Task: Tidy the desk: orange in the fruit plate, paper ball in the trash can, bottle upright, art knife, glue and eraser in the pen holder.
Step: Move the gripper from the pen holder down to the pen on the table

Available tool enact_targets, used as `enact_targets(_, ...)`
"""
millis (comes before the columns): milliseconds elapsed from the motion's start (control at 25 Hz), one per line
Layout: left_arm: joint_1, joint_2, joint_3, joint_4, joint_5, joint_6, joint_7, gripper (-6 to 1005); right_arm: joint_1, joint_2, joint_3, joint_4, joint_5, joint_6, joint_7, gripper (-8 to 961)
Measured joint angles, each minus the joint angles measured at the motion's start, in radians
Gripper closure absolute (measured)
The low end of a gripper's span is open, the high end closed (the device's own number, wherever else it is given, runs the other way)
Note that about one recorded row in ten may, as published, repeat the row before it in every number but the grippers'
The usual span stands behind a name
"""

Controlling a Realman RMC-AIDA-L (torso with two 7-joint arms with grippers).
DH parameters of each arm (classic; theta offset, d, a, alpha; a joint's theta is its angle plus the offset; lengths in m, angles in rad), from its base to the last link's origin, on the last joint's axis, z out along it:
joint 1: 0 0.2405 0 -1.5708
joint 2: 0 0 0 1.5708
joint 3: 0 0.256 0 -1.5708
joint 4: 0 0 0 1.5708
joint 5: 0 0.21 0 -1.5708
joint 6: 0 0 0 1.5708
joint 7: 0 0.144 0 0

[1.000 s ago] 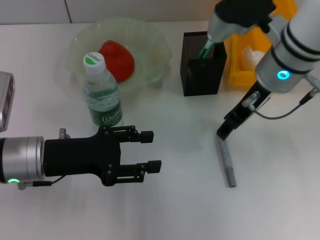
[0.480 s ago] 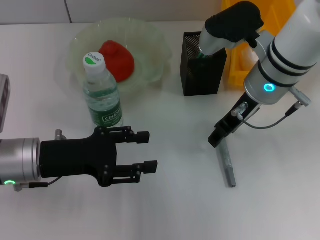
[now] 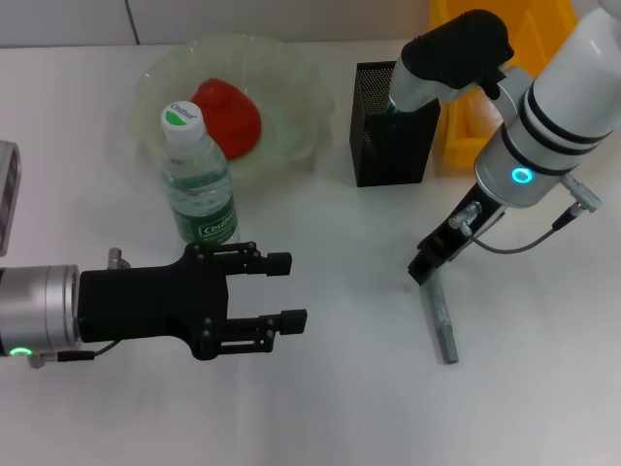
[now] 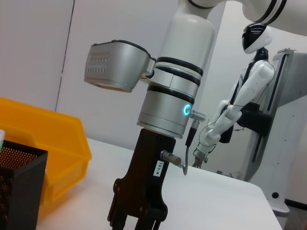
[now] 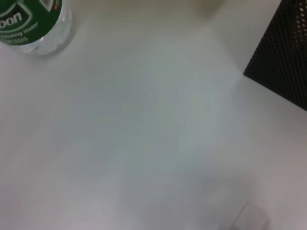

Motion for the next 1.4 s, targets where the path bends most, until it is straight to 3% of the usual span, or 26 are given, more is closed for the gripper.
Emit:
enact_targets(520,0.006,-0.005,-0.004,-0.002,0.0,0.0,0.005,312,-0.018,-0.005,-0.003,0.013,-0.008,0.028,-0.022,662)
enact_targets(960,0.008,-0.006,-0.003,-0.007,0.0,-0.002,0.008,312,-0.067,-0.006,0.006,-0.086,-0.008,-0.012,-0.05,781)
enact_targets(1040,0.008,-0.006,-0.003,-0.007,0.0,-0.002,0.008,312,-0.084,-0.007,0.011,-0.124,-0.007,-0.026,-0.055,872)
enact_targets(1240,0.013,-0.006,-0.003,-0.008,0.0,-0.002,0.008,312,-0.118,-0.009,0.011,-0.202,-0.007,-0.048,-0.057,955)
enact_targets(1400,0.016,-0.006,-0.002,-0.01,0.0,-0.001,0.008,312,-0.118,-0.009,0.004,-0.21,-0.011,-0.069,-0.064,950)
